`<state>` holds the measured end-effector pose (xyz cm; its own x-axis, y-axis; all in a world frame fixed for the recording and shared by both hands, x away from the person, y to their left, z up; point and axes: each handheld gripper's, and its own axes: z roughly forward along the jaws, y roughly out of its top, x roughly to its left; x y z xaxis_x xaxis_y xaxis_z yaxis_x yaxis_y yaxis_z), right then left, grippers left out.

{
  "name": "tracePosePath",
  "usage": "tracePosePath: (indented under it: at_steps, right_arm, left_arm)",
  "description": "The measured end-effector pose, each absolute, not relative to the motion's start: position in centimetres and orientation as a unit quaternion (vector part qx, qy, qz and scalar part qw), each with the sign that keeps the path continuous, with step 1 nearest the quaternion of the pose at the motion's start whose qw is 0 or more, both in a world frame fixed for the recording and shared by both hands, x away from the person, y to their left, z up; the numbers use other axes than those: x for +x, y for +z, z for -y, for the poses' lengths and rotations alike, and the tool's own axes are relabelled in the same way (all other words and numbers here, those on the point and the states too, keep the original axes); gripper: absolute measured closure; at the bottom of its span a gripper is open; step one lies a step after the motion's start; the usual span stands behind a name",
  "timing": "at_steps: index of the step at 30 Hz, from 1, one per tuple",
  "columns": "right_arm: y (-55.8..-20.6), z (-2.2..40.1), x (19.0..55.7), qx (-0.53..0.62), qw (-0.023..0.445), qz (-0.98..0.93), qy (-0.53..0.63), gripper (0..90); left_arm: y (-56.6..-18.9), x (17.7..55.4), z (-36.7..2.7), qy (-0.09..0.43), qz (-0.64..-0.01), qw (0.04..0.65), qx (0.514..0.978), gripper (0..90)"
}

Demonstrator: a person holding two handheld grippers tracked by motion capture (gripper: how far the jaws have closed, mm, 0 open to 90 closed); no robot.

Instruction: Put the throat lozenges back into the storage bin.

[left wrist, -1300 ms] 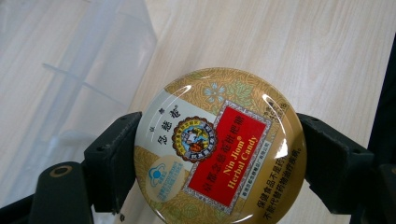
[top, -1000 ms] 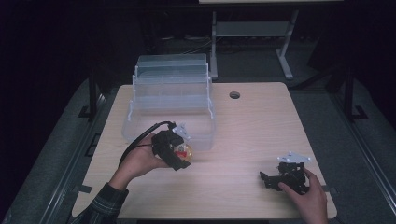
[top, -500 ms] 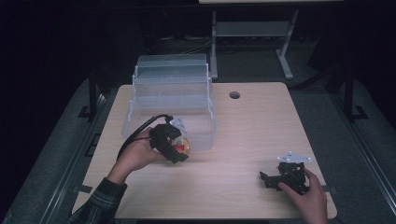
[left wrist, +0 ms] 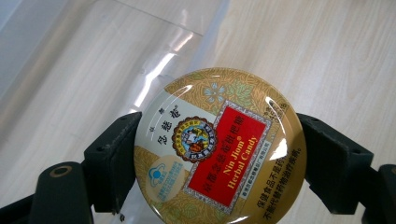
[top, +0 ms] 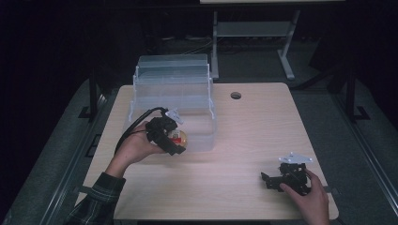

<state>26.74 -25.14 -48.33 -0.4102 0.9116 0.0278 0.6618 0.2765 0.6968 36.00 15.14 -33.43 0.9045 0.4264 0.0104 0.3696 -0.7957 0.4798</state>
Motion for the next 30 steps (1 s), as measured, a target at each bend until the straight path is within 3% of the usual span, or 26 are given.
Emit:
tracePosePath:
  at_steps: [30]
  right_arm:
    - [-48.3, 25.1, 26.7, 0.508, 0.193, -0.775, 0.323, 0.0]
  left_arm:
    - [-33.8, 39.8, -18.1, 0.07, -0.28, 0.237, 0.927, 19.6]
